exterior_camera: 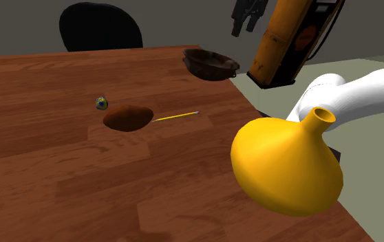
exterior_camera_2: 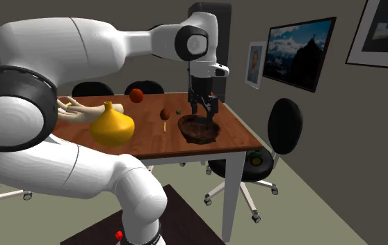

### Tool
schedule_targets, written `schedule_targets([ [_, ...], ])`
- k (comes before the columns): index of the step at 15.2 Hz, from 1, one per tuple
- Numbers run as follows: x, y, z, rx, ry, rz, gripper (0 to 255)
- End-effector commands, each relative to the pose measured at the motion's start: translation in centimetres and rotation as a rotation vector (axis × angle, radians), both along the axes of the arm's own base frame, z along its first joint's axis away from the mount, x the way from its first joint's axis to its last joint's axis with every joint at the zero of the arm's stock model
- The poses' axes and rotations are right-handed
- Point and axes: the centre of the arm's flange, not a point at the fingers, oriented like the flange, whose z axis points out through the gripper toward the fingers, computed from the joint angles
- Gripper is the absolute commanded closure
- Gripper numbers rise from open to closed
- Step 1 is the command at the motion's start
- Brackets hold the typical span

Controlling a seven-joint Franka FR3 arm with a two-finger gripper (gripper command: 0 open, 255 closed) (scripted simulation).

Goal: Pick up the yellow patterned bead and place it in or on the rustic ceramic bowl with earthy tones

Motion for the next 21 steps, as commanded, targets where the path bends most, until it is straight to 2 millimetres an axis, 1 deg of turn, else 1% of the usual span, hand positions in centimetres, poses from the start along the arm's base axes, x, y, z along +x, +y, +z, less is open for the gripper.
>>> schedule_targets([
  [1,0.0,0.0,0.0,0.000,0.000,0.000,0],
  [21,10.7,24.3,-4.8,-0.033,0.021,0.046,0],
])
